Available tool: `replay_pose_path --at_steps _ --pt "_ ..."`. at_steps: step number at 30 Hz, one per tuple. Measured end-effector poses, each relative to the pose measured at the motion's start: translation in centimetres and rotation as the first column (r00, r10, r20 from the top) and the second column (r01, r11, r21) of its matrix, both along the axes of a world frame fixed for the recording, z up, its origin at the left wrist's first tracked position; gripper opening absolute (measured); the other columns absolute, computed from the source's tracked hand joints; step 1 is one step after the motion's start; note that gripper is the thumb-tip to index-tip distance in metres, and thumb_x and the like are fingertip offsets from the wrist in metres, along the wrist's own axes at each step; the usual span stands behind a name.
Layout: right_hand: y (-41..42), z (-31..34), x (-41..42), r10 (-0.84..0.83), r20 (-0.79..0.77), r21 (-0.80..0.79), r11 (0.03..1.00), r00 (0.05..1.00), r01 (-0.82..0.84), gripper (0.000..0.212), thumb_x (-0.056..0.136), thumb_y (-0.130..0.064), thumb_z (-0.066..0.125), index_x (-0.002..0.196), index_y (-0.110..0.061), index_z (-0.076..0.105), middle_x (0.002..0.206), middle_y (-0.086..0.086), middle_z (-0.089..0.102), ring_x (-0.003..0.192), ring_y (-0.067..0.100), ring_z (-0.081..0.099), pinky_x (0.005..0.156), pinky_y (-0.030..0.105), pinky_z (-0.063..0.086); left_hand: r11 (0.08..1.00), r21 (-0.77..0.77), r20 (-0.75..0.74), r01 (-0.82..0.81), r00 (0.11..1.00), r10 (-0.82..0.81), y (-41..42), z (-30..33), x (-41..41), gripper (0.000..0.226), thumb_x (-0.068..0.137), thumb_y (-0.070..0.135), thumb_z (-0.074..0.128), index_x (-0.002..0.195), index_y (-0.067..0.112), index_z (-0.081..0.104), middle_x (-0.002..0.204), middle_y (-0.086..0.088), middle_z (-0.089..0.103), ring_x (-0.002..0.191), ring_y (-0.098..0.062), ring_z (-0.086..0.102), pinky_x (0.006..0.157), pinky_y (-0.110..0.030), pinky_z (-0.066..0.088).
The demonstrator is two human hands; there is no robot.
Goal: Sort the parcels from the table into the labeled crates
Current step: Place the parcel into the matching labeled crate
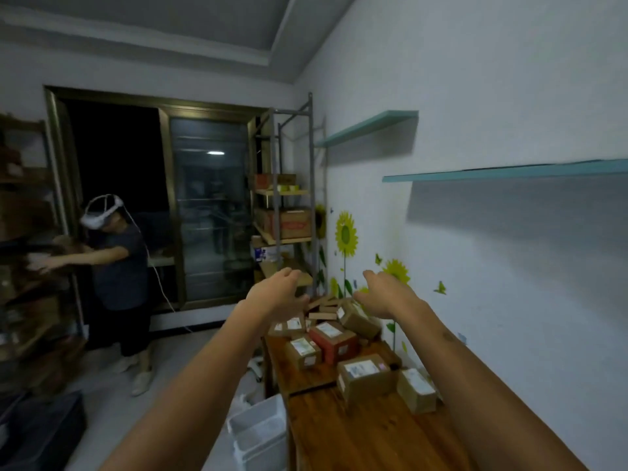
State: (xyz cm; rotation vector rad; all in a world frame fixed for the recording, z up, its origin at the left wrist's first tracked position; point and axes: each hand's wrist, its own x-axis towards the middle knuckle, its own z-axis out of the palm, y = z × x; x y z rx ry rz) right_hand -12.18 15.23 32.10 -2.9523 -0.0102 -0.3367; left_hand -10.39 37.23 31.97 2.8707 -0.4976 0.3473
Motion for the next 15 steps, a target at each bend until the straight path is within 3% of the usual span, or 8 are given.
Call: replay_pose_path --at_steps 4,8,15 --pt "1.6 0.3 8.7 0.031 0.014 0.067 0.997 0.999 -0.031 0.055 0.103 -0.045 0.045 0.144 -0.010 0.042 0.139 0.017 0.052 0.121 0.035 0.055 0.095 0.043 0.050 1.000 -0.017 0.024 -0.022 0.999 0.022 1.4 0.8 7.5 0.061 0.099 0.048 0.050 0.152 0.022 0.033 0.155 -0.001 0.036 0.131 -0.024 0.050 0.102 -0.042 0.048" --pt "3.4 -0.5 16.4 0.054 0.027 0.095 0.994 0.998 -0.057 0.054 0.103 -0.045 0.043 0.144 -0.009 0.043 0.139 0.017 0.053 0.122 0.035 0.054 0.095 0.044 0.050 0.998 -0.037 0.030 -0.044 0.999 0.045 2.9 0.3 15.0 0.065 0.099 0.048 0.051 0.154 0.021 0.030 0.160 -0.003 0.031 0.139 -0.024 0.042 0.109 -0.044 0.043" --pt "7.0 -4.3 31.4 0.029 -0.048 0.110 0.994 0.998 -0.024 0.059 0.103 -0.046 0.045 0.147 -0.008 0.040 0.142 0.019 0.051 0.127 0.036 0.051 0.100 0.044 0.047 0.999 -0.032 0.007 -0.001 1.000 0.002 6.2 -3.5 30.4 0.063 0.101 0.045 0.048 0.155 0.019 0.028 0.160 -0.005 0.031 0.140 -0.025 0.041 0.107 -0.041 0.043"
